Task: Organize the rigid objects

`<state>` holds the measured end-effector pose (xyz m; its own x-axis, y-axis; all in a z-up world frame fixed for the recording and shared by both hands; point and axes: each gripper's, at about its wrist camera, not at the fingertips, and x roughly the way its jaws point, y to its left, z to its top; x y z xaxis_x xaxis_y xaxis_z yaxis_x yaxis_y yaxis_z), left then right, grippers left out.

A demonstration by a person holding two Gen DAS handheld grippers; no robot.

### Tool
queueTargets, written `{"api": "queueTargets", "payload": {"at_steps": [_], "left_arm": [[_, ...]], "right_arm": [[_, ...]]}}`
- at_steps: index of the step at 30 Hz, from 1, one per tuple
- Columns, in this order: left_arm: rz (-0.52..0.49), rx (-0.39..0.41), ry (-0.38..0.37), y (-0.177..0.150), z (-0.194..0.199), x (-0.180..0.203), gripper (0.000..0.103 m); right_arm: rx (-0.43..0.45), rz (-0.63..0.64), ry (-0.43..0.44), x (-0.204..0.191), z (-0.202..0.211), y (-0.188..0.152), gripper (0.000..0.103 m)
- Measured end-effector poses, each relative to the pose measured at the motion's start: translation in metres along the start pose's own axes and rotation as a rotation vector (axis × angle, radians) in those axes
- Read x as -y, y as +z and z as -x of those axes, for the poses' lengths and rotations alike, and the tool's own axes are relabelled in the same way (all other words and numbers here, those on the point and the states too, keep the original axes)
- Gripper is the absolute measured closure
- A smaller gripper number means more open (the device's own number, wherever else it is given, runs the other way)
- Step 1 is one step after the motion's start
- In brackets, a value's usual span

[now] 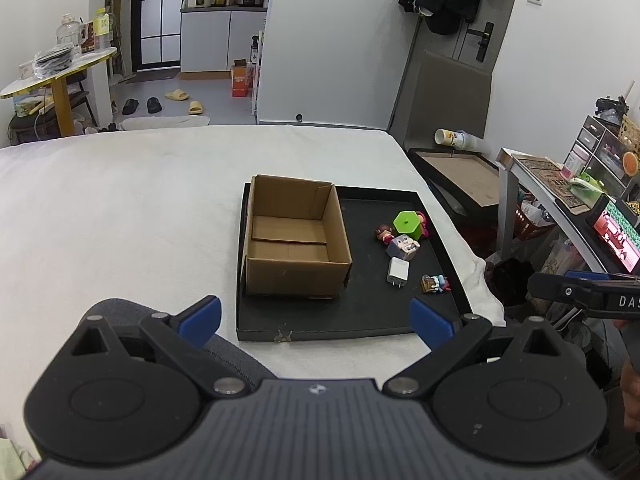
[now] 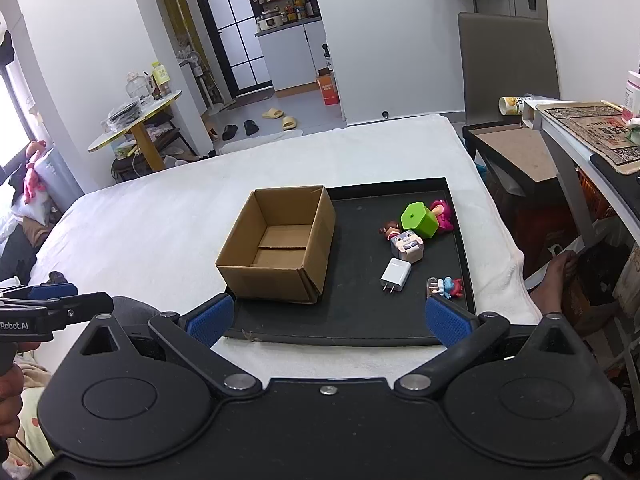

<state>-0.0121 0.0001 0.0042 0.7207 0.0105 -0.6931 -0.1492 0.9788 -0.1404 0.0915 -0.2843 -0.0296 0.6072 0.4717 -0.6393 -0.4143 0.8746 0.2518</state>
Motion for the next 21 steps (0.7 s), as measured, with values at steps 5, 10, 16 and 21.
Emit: {"api": "queueTargets", "payload": {"at_steps": [5,10,16,21], "left_arm": [[0.004,-0.003,0.004,0.0006,0.0012,-0.0011,0.003],[0.007,-0.001,0.003,0.0015,0.0025,-0.0014,0.003],[0.01,0.001,-0.006,0.0016,0.0029,-0.0024,0.003],[0.018,-0.002,-0.012,0.0001,0.0033,-0.0041,0.003]], "right_arm": [[-0.004,0.009,-0.003,0.0002,0.0029,0.0023,0.0],[-0.002,0.01,-0.005,-0.001,0.0023,0.0008,0.0],[-0.008,0.014,-0.017,-0.0034,0.001,0.0017,0.0],[-0.007,0.022,-0.017,-0.0034,-0.0007,0.0018,0.0]]}}
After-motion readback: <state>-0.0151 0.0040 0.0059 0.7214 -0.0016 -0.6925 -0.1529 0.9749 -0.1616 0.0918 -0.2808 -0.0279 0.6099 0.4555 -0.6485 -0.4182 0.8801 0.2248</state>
